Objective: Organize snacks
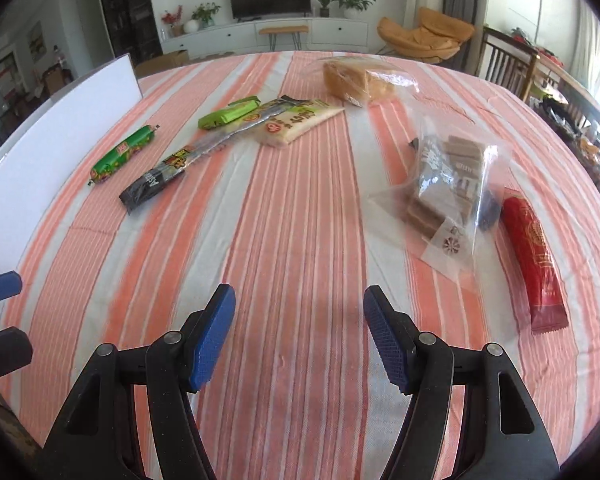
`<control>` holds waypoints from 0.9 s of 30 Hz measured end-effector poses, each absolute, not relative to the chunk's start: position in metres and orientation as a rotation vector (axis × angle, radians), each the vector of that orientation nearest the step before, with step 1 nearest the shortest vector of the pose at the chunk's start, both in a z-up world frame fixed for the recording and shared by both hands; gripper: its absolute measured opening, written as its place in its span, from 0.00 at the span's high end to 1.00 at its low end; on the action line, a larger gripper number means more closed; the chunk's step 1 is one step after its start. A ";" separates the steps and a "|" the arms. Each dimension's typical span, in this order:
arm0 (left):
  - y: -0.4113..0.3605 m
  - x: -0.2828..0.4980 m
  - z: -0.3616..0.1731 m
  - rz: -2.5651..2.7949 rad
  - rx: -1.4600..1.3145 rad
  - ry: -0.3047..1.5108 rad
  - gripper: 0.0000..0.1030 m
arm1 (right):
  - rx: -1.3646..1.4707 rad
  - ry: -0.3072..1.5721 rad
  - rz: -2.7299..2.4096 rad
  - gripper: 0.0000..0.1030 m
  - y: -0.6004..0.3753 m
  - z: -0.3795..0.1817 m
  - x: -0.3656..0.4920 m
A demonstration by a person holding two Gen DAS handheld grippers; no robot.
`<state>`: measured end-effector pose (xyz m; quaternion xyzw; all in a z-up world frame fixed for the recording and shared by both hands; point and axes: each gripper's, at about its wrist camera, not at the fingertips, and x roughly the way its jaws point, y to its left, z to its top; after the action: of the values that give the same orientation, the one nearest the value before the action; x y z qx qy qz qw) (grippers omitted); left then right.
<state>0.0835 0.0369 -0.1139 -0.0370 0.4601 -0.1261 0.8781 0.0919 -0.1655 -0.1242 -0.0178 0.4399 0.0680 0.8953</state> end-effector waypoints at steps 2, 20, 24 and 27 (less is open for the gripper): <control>0.031 0.098 -0.124 -0.233 -0.027 0.938 0.04 | -0.039 0.908 0.134 0.32 -0.166 -0.123 0.091; 0.034 0.116 -0.144 -0.173 0.075 0.946 0.00 | -0.049 0.901 0.122 0.17 -0.164 -0.137 0.102; 0.034 0.116 -0.144 -0.173 0.075 0.946 0.00 | -0.049 0.902 0.126 0.16 -0.164 -0.137 0.103; 0.035 0.116 -0.144 -0.173 0.075 0.945 0.00 | -0.049 0.902 0.126 0.16 -0.164 -0.137 0.103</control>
<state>0.1164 0.0348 -0.1443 0.0360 0.4546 -0.0832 0.8861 0.1025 -0.1639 -0.1373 -0.0236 0.4358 0.0606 0.8977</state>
